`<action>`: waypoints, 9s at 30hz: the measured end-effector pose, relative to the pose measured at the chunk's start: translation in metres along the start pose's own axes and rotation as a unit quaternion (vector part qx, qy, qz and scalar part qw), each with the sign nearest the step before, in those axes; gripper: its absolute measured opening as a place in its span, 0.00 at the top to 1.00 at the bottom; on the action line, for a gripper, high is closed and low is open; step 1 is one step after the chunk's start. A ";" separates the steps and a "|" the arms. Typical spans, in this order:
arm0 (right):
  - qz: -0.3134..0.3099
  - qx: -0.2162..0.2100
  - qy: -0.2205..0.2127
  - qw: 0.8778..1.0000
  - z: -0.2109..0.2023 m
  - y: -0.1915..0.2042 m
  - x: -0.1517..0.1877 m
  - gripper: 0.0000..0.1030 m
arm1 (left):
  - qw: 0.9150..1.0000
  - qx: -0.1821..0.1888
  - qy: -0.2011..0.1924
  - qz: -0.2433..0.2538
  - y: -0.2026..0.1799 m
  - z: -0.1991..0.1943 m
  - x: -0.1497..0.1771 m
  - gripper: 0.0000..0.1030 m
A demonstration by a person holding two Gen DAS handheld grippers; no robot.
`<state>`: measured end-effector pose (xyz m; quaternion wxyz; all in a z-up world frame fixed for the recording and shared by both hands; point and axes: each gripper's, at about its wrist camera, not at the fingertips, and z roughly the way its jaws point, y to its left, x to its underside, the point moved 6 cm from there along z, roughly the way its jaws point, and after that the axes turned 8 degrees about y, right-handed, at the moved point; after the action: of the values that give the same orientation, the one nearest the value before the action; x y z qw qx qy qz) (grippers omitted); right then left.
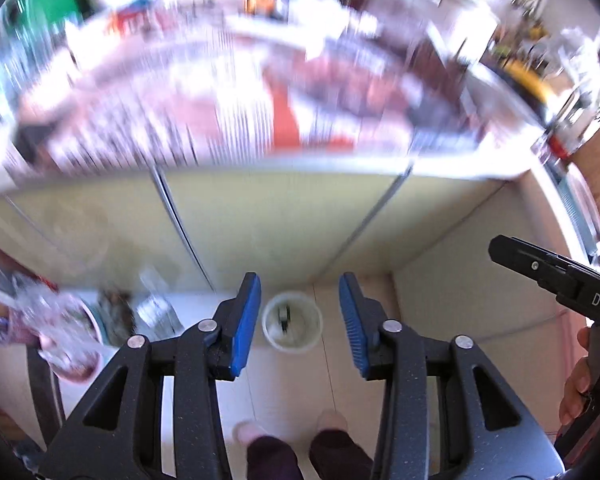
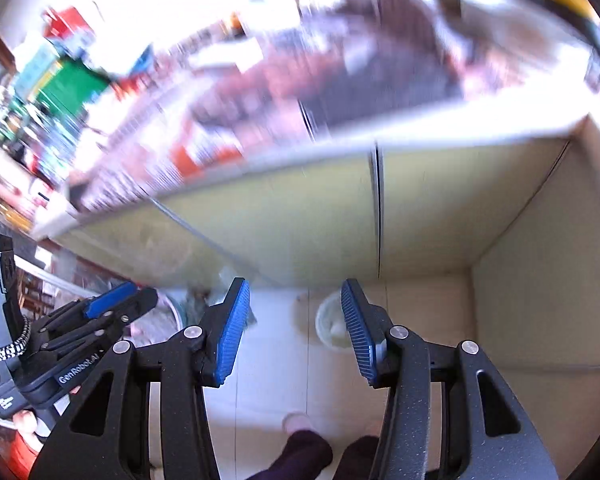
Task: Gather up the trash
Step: 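Raise both tools back toward the counter, then grasp the white rectangular box with the left tool while the right tool grasps the white foam net, then carry the white box and foam net down toward the floor bin, then open the left tool over the bin while the right tool releases the foam net, then raise both tools back above the counter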
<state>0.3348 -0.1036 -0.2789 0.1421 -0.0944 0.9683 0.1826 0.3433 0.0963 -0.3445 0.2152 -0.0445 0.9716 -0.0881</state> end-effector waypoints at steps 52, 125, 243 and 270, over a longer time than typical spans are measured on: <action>-0.072 0.024 -0.110 0.991 -0.050 -0.029 -0.299 0.24 | 0.984 -0.090 -0.026 -0.151 0.026 0.077 -0.319 0.06; -0.123 -0.052 -0.086 0.987 -0.028 -0.012 -0.290 0.85 | 0.989 -0.075 -0.112 -0.065 -0.038 -0.025 -0.277 0.51; -0.015 0.019 -0.032 0.999 -0.004 0.007 -0.004 0.58 | 1.000 0.005 0.016 -0.002 -0.006 -0.005 0.000 0.48; -0.040 0.078 -0.287 0.954 -0.203 0.107 -0.081 0.16 | 0.970 -0.011 -0.236 0.049 -0.007 -0.241 -0.124 0.02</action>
<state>0.3371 -0.0724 -0.0374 0.4279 -0.0652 0.8935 0.1196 0.3530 0.1420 -0.0771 0.4422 -0.0190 0.8951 -0.0536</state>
